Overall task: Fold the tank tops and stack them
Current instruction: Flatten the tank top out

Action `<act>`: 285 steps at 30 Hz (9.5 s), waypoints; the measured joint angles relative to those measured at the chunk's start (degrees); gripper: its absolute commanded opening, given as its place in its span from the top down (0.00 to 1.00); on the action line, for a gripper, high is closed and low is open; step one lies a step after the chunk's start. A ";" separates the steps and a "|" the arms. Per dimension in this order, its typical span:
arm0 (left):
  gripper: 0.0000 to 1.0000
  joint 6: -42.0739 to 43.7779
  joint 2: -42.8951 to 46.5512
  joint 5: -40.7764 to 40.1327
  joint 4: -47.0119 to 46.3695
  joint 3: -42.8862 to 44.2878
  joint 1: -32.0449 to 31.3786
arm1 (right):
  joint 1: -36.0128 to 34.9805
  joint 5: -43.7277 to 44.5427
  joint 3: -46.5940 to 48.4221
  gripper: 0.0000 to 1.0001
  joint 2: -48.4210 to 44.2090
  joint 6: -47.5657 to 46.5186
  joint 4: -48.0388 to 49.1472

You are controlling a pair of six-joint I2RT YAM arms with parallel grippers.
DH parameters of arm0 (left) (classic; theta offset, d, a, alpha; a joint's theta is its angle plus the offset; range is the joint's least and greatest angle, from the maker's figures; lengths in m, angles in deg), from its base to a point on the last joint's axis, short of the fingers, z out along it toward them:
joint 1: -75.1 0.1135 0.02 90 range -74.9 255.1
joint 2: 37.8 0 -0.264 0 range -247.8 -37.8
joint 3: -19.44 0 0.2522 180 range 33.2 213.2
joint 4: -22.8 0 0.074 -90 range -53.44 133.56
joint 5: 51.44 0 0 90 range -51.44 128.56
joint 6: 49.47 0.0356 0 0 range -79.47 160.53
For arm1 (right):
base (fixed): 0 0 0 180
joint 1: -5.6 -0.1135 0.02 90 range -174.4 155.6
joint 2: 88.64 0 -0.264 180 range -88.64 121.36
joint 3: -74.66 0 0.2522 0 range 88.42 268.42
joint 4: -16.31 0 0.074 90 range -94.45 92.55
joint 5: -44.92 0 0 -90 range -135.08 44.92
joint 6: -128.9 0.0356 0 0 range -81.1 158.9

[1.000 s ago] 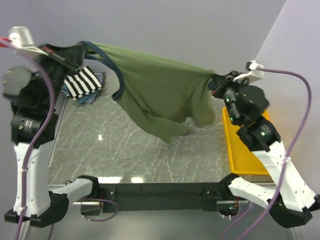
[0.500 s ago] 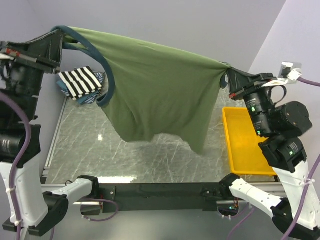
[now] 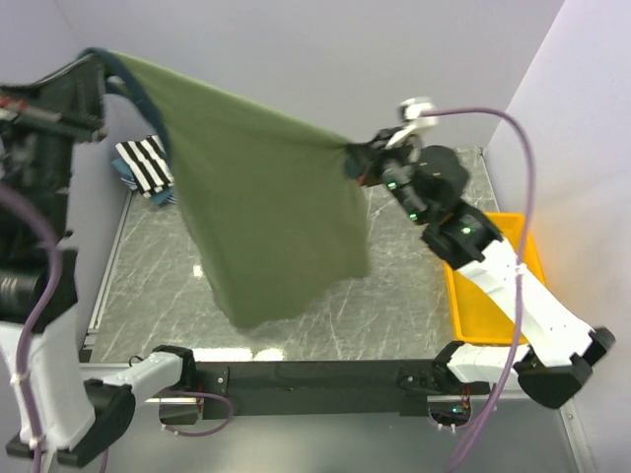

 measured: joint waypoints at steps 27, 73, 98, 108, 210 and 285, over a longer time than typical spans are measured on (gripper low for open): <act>1.00 -6.82 -39.26 16.44 -18.38 1.11 -17.22 | 20.41 -20.39 -3.72 0.54 30.01 16.74 6.47; 0.21 -12.96 -58.27 26.29 -19.89 -19.69 0.22 | -30.12 0.07 -30.58 0.71 29.79 42.12 -2.19; 0.49 -22.14 -22.51 15.13 -27.89 -83.12 -6.23 | -14.23 15.19 -30.80 1.00 -12.24 39.26 -29.94; 0.49 -28.46 -23.26 23.93 -39.89 -84.32 -9.11 | -8.39 21.07 17.03 1.00 10.91 17.97 -35.12; 0.99 -16.44 20.37 -46.38 0.42 -53.11 -44.00 | 1.84 29.83 42.73 1.00 10.60 -4.20 -30.84; 0.99 -30.27 1.18 14.23 -33.07 -81.68 5.75 | 30.10 -13.86 -39.63 1.00 0.87 23.82 2.58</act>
